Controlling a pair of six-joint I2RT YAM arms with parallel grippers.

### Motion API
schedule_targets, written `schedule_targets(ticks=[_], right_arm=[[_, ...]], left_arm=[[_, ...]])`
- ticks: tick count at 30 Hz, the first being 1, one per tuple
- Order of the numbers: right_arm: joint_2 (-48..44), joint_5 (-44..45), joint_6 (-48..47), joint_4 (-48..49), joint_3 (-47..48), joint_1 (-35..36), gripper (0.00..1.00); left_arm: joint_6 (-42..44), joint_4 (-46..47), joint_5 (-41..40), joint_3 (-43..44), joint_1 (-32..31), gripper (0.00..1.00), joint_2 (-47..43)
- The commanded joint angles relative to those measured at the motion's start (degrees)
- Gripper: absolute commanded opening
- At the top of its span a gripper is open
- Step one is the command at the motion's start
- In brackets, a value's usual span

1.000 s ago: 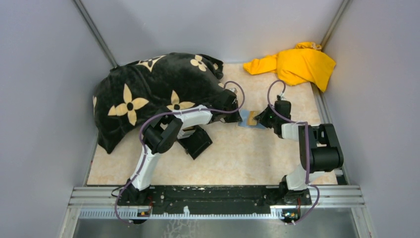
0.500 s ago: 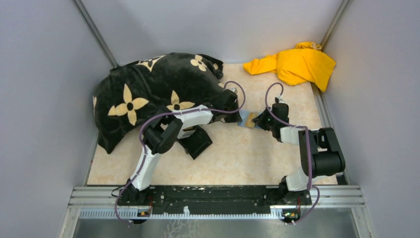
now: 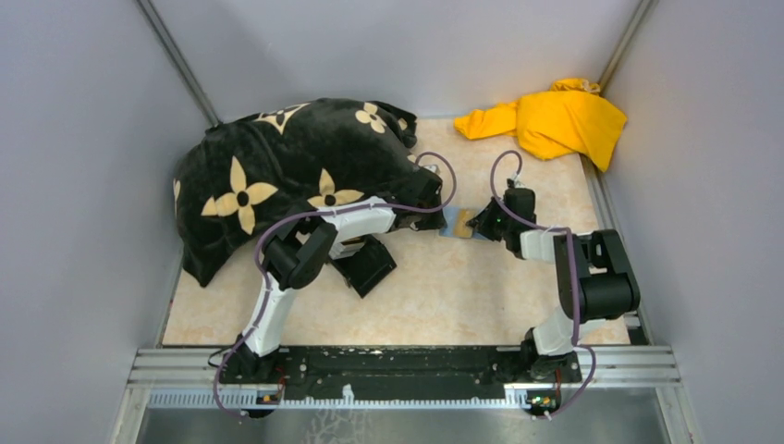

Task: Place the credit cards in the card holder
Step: Insert the credit card into the card holder.

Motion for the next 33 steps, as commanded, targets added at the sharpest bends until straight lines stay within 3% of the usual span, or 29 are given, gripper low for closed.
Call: schedule_targets(ticks=[1,15,33], right_arm=[[4.62,0.16,-2.7,-7.92,-0.58,1.25,0.0],[5.55,-0.09,-2.49,-8.27,-0.2,1.28,0.0],[8.05,0.01,-5.43,-12.99,3.23,2.43,0.0]], left_arm=[[1.64,-4.65,-3.92,-2.28,0.37,0.14,-2.41],[1.69,-5.24,-8.54,-5.33,1.05,0.19,-6.37],[3.67,-6.29,-6.38,-0.3,1.91,0.13,-1.11]])
